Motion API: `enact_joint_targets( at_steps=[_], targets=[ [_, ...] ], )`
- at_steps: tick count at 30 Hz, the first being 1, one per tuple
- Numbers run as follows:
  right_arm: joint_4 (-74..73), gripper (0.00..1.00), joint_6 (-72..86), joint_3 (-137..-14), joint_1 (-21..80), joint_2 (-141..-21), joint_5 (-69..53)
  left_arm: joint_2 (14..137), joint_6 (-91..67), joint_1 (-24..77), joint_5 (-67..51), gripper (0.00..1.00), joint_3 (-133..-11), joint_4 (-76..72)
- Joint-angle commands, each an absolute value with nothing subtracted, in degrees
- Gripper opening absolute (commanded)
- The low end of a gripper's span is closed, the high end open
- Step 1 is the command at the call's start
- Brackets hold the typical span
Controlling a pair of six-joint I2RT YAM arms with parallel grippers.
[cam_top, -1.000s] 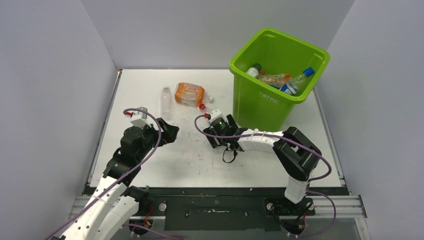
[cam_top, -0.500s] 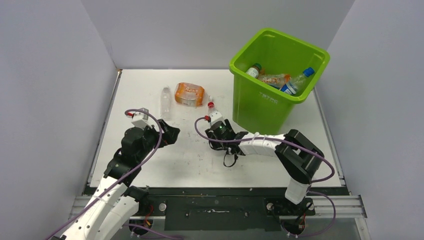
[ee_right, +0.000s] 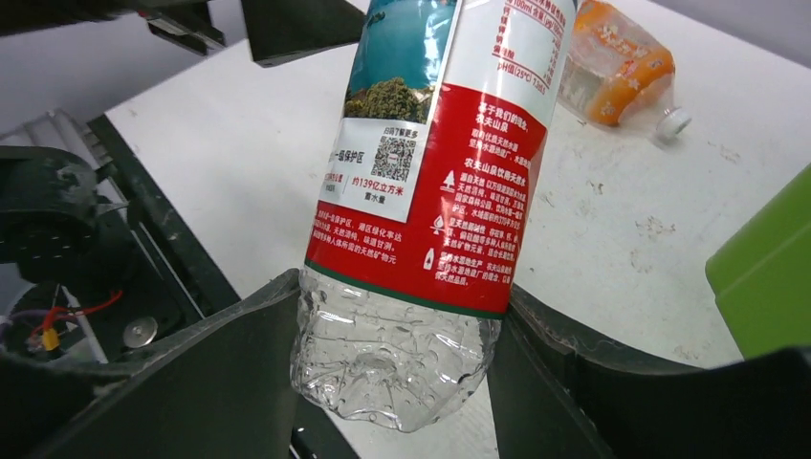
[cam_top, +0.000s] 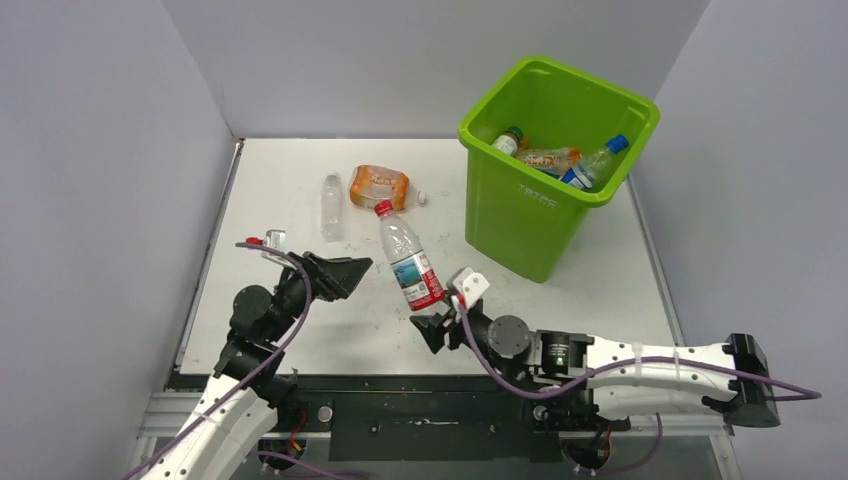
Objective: Put the plastic bottles in the bin
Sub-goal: Pick up the plastic bottle at the center of the board.
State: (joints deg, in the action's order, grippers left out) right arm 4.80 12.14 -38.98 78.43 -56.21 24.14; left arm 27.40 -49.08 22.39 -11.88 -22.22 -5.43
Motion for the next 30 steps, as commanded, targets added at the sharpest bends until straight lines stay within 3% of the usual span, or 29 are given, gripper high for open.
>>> enact_joint_targets(
  at_steps=[1,9,16,20,30],
  targets=[
    [13.0,0.05,9.66,-33.1,84.48,-49.56,32.0,26.28,-61.23,22.35,-22.23,0.96,-16.63,-37.55],
    [33.48,0.05,3.23,-25.42,93.99,-49.18,38.36,34.46,-68.11,25.01,-32.53,0.96,-17.12,-58.11],
    [45.76,0.05,-1.78,-25.78,98.91,-56.34,43.07,32.9,-52.25,34.54,-29.86,0.96,-23.91,-38.88],
    [48.98,0.05,-1.85,-25.52,99.03,-57.51,43.98,34.34,-49.76,39.22,-30.28,0.98,-24.35,-38.38],
    [48.91,0.05,-2.0,-25.83,100.15,-57.27,44.76,36.37,-48.76,43.42,-31.04,0.51,-24.76,-39.15]
  ],
)
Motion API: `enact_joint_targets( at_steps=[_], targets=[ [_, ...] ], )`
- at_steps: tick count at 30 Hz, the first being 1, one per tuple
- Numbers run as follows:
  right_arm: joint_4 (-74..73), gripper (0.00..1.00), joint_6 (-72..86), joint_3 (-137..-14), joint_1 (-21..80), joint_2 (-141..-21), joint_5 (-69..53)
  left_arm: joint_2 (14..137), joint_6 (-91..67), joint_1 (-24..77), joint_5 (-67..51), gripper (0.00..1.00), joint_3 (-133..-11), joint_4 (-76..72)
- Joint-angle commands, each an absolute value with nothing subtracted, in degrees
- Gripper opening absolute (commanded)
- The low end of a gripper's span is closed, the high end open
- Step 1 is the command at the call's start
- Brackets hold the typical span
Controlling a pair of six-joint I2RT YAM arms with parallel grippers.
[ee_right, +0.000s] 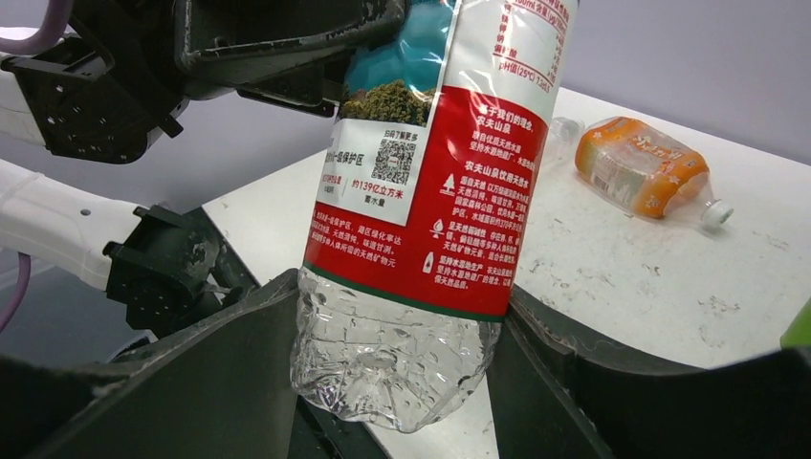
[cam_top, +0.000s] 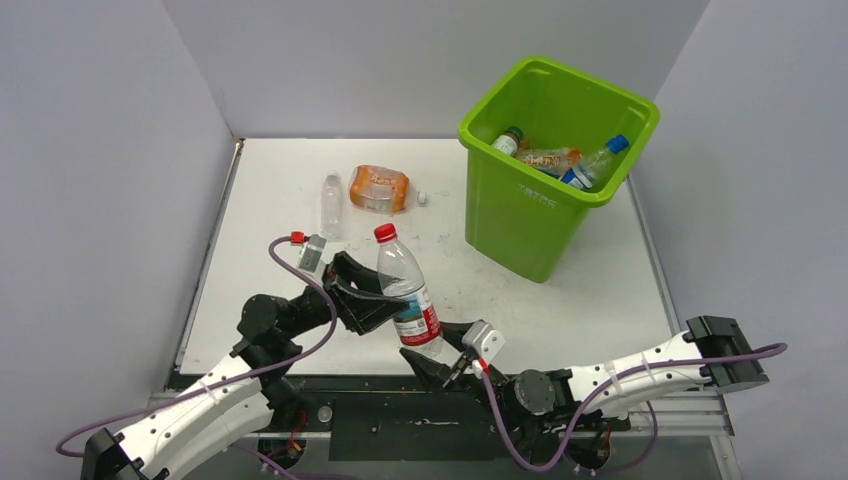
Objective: Put the plastic bottles in the bin
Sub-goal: Pick up the plastic bottle at the center of the board.
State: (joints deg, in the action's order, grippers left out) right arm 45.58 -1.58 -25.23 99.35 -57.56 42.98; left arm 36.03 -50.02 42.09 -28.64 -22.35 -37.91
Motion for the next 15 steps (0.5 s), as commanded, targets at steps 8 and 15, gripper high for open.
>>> enact_joint_targets(
  at_steps=[8,15],
  targets=[
    [30.49,0.58,5.0,-32.77,100.99,-56.66,43.41,35.05,-41.97,44.69,-26.76,0.0,-25.55,-33.44],
    [3.86,0.94,14.2,-44.18,101.78,-51.73,36.76,27.6,-24.14,44.56,-19.59,0.0,-32.53,-12.74]
  ],
)
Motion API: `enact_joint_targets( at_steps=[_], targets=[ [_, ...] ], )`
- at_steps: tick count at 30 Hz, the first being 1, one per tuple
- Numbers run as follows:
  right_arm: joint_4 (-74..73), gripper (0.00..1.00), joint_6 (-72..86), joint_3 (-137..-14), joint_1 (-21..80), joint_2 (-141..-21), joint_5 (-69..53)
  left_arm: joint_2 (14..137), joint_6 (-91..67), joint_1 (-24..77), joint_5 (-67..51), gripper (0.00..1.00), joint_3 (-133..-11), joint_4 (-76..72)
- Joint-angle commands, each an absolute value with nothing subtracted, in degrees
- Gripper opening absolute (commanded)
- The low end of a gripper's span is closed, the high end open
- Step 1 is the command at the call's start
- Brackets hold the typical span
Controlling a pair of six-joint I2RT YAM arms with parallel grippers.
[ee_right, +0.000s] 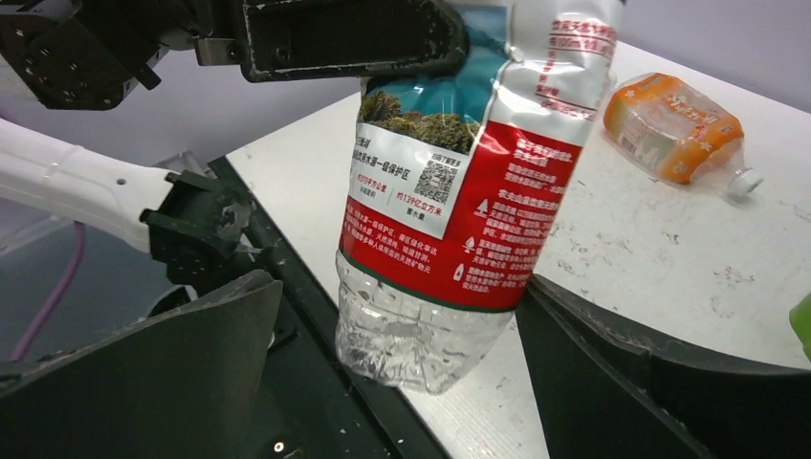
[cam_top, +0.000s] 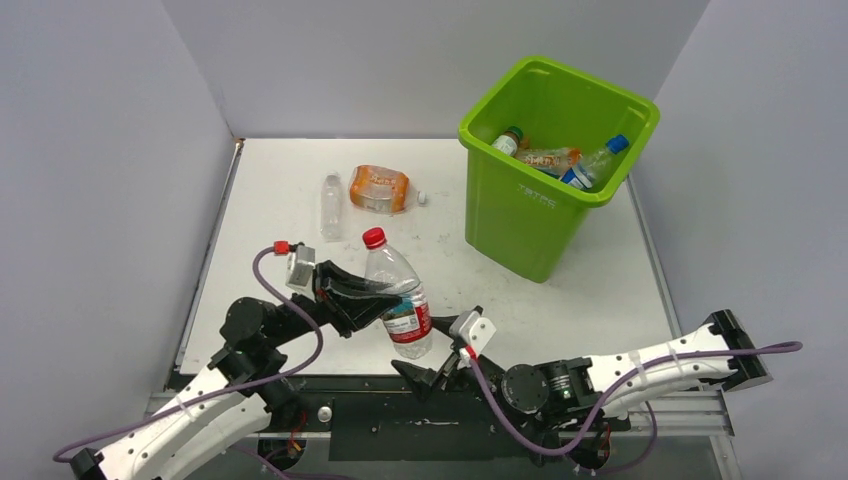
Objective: Put the plastic bottles in the bin
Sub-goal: Pick up the plastic bottle at the center of the board.
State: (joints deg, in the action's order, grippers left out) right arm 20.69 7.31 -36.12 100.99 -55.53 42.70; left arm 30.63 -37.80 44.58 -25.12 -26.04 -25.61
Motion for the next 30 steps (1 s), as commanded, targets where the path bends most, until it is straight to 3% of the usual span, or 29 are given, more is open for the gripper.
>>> enact_joint_targets(
  at_steps=[1,9,14,20,26,30],
  targets=[
    [-0.13,0.94,15.24,-46.46,101.78,-51.37,35.91,27.31,-20.73,44.58,-18.72,0.0,-33.87,-9.72],
    [-11.81,0.95,16.25,-65.02,101.7,-51.28,34.5,27.98,0.59,44.68,-19.04,0.0,-38.13,3.68],
    [-13.24,0.99,14.6,-74.95,101.78,-56.39,43.61,27.78,4.25,44.62,-19.11,0.0,-33.9,-1.09],
    [-21.48,0.89,12.59,-86.84,100.37,-67.95,53.71,24.38,1.48,44.61,-20.39,0.0,-27.2,-9.17],
    [-24.32,0.77,18.85,-89.34,86.88,-71.97,41.27,24.01,0.93,44.63,-21.88,0.0,-26.58,-8.69],
    [-23.45,0.78,19.74,-88.78,83.35,-73.98,36.37,23.15,0.84,44.62,-22.24,0.0,-26.24,-8.21]
  ],
)
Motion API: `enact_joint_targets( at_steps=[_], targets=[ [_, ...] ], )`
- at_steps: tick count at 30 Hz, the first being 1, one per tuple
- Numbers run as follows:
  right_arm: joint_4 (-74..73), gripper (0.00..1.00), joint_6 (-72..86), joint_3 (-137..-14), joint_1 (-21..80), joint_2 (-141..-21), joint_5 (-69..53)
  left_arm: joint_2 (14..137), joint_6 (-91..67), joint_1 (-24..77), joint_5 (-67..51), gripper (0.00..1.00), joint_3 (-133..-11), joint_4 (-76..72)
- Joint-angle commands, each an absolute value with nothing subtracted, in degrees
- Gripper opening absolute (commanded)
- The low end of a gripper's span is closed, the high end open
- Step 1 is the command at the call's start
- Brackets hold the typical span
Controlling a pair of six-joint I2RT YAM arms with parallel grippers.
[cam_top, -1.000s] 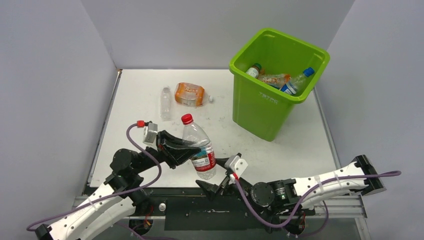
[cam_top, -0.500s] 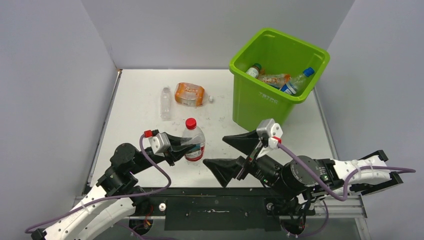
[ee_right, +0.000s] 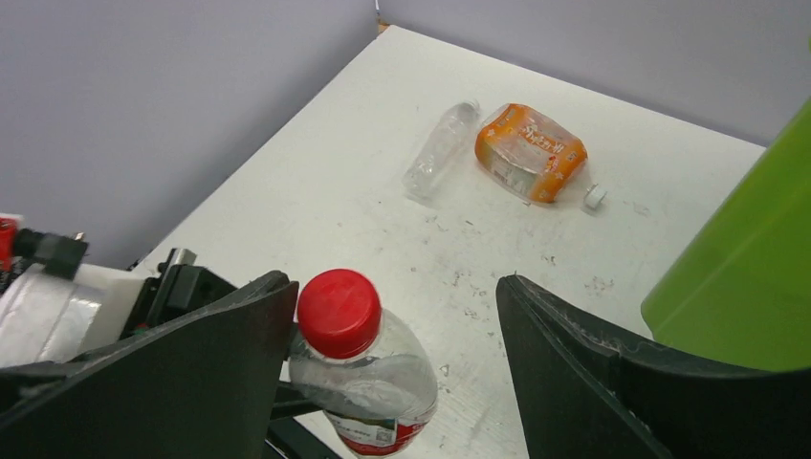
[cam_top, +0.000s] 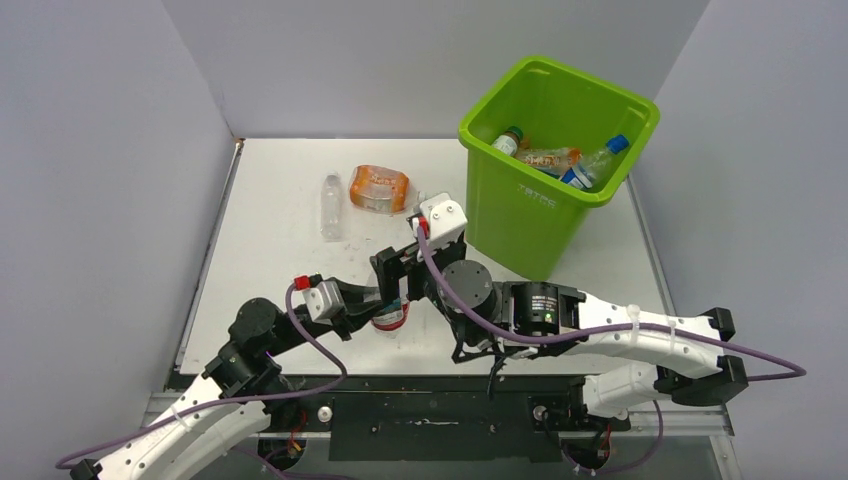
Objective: Put the plastic bottles in the bin
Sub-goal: Pick up the plastic bottle at the center of the board, then place the plastic bottle in the trash bin.
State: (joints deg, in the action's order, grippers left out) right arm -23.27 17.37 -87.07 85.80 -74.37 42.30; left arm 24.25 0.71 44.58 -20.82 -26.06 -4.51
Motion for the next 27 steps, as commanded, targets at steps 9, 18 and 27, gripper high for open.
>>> enact_joint_targets(
  at_steps=[9,18,27],
  targets=[
    [-23.6,0.66,21.85,-88.52,77.25,-77.79,30.29,22.1,0.63,44.57,-22.72,0.0,-26.02,-8.02],
    [-25.88,0.33,23.24,-88.59,74.43,-79.28,25.34,21.58,0.35,44.57,-22.53,0.0,-25.86,-8.51],
    [-28.7,0.49,24.25,-87.63,73.83,-79.26,24.66,21.09,-1.05,44.6,-22.81,0.0,-25.84,-8.78]
  ],
)
